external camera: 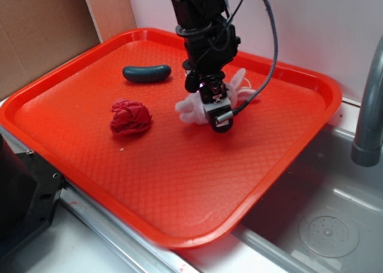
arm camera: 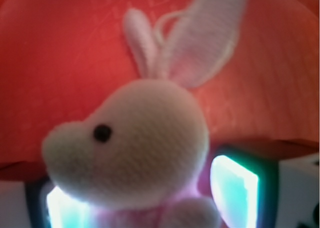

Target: Grab the pink bunny.

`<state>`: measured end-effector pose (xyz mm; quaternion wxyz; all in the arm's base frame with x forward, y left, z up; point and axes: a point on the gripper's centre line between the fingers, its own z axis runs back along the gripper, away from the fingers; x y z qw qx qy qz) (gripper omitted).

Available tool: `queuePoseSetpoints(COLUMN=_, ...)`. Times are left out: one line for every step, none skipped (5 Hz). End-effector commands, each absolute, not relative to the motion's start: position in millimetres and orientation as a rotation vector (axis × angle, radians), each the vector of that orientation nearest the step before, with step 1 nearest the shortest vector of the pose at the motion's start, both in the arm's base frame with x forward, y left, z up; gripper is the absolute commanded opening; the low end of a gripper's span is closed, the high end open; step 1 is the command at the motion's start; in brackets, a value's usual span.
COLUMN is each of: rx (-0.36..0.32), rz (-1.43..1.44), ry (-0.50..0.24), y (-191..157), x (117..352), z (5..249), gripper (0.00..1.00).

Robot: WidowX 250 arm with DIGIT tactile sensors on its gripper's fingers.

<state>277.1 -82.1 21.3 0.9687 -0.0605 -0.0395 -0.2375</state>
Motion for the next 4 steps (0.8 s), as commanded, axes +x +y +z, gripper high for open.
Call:
queuePoseSetpoints(rx=-0.113, rz=-0.491, ry=-0.114, y=-83, x=278, z=36, gripper=0.0)
queuePoseSetpoints(rx=-0.019, rz=-0.428, ry=-0.049, y=-67, x=279, z=67, gripper=0.0)
queuePoseSetpoints(rx=0.04, rz=-0.297, ry=0.007, y=-41, x=260, z=116, gripper=0.0)
queuePoseSetpoints(rx=-0.056, rz=-0.182, ry=0.007, y=-16, x=238, z=146, gripper=0.0)
